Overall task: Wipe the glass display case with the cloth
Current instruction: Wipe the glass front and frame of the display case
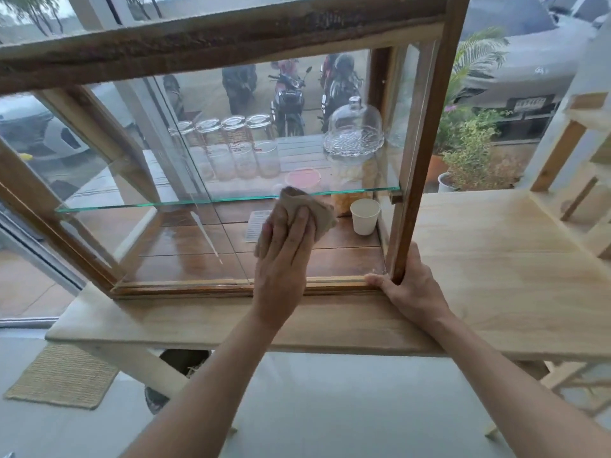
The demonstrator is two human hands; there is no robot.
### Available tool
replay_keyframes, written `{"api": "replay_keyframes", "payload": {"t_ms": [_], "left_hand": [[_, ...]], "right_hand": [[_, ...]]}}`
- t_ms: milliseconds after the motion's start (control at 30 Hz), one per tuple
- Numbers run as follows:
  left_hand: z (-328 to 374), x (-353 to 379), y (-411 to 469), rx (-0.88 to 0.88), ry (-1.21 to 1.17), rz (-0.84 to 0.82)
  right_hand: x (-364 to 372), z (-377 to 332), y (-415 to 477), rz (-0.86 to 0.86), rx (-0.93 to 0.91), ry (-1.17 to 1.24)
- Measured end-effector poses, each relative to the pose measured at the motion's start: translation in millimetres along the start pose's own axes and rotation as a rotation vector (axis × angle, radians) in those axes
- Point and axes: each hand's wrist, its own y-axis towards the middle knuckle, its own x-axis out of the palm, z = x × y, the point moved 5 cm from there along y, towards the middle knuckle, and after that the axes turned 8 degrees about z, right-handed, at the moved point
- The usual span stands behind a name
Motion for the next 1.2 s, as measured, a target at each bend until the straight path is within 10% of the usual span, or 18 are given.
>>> {"api": "replay_keyframes", "payload": {"t_ms": [200, 600, 1200], "left_hand": [[24.9, 4.6, -14.1, 0.514, -0.048, -0.187], [14.0, 2.2, -24.5, 0.615, -0.120, -0.309], [55.9, 16.2, -17.5, 0.577, -0.190, -0.370]], "right_hand": [[1.7, 4.7, 0.9, 0.020, 0.020, -0.044], [-20.6, -42.3, 18.8, 0.157, -0.065, 0.268], [-52.6, -79.7, 47.3, 0.181, -0.205, 0.121]]}}
